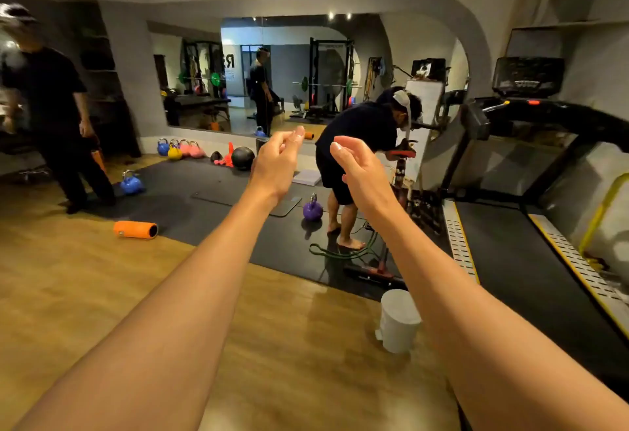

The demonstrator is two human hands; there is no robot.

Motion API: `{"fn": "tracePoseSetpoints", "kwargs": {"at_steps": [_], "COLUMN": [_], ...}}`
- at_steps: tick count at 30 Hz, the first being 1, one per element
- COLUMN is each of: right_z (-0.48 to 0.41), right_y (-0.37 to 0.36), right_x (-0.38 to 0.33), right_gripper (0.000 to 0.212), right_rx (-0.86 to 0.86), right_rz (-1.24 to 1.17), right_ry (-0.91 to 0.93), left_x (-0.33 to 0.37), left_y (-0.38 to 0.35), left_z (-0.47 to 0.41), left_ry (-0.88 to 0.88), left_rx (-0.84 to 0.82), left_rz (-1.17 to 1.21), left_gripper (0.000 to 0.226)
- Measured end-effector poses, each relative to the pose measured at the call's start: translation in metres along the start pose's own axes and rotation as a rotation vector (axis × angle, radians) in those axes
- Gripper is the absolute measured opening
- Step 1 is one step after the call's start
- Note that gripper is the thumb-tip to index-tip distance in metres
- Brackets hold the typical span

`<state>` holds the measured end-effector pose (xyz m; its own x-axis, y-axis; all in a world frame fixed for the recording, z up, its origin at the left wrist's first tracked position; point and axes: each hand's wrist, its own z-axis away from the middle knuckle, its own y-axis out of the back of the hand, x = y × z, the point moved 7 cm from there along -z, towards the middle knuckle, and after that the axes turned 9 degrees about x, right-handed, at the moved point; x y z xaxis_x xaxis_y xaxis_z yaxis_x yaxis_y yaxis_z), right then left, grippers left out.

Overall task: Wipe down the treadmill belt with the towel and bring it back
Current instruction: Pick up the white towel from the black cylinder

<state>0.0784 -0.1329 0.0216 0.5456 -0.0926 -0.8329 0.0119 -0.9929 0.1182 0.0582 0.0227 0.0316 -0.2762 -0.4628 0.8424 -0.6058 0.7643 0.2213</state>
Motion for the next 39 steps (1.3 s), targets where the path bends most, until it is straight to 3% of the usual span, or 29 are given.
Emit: {"fn": "tracePoseSetpoints", "kwargs": {"at_steps": [5,24,28,39], "right_z": [-0.062,-0.32,-0.374,-0.535], "right_y": [-0.065,-0.313,-0.366,-0.506], "right_x": [0.044,0.202,0.228,0.359], "right_gripper": [0.034,0.039,0.038,0.037], "right_rx": [-0.018,-0.035,-0.027,-0.039], "right_rz": [-0.034,-0.045,-0.018,-0.006], "right_ry": [-0.043,-0.101,-0.114,-0.143], "left_x": [-0.049,-0.266,-0.312,-0.468], "left_y": [0.003,0.022,0.03,-0.005], "left_z": [-0.073,-0.397,-0.476,-0.669], "left_ry": [0.056,0.083,0.087,0.142], "left_rx": [0.011,-0.007,-0.005,-0.039], "left_rz": [0.011,-0.039,-0.044,-0.012], "left_gripper": [0.046,0.047,0.039,0.041]}}
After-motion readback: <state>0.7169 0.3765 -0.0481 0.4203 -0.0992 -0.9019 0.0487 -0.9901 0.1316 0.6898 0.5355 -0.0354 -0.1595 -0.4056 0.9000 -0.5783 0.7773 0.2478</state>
